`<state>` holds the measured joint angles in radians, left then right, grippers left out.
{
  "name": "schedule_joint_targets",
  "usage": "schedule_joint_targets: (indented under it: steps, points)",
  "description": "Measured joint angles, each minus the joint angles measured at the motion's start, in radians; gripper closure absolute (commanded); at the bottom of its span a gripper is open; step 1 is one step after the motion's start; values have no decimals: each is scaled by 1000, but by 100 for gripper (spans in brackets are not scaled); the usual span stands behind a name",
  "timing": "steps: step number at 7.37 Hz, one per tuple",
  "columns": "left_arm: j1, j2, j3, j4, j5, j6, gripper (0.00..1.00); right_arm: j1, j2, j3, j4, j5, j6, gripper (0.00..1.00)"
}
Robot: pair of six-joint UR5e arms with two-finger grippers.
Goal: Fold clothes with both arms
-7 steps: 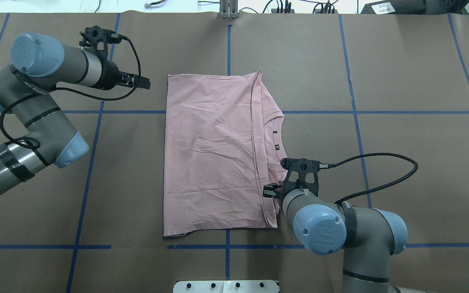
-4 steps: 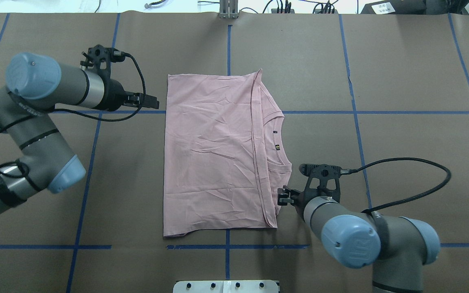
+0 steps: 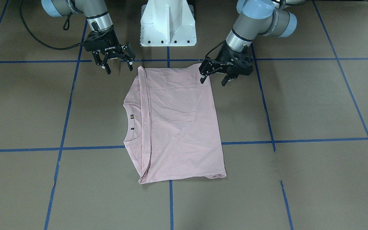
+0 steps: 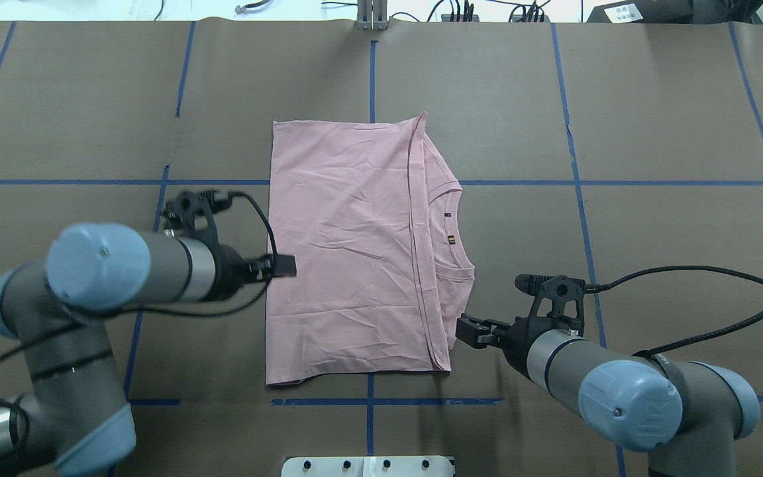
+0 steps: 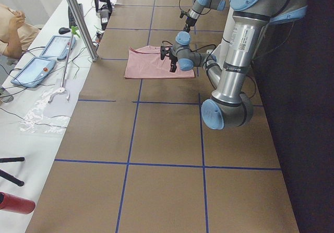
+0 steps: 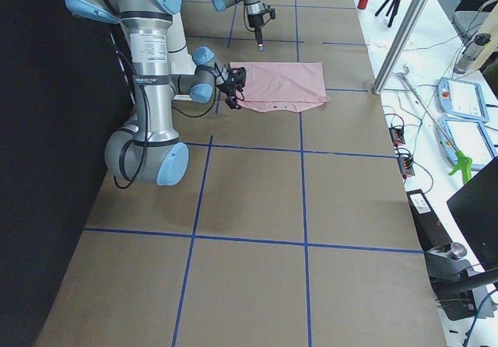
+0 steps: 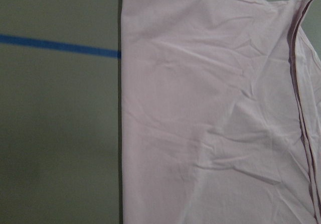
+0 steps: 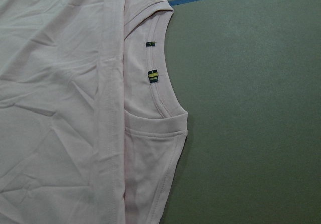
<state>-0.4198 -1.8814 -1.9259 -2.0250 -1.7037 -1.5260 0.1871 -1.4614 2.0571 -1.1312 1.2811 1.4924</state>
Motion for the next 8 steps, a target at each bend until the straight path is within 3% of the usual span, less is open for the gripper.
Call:
schedule_joint_targets:
  steps: [2,8]
  points:
    - [120,14,-12,46,99,-158,37,-1,-1,3,11,3,0,0]
    - [236,33,-3,71,124,-226,37,-1,1,32,3,3,0,0]
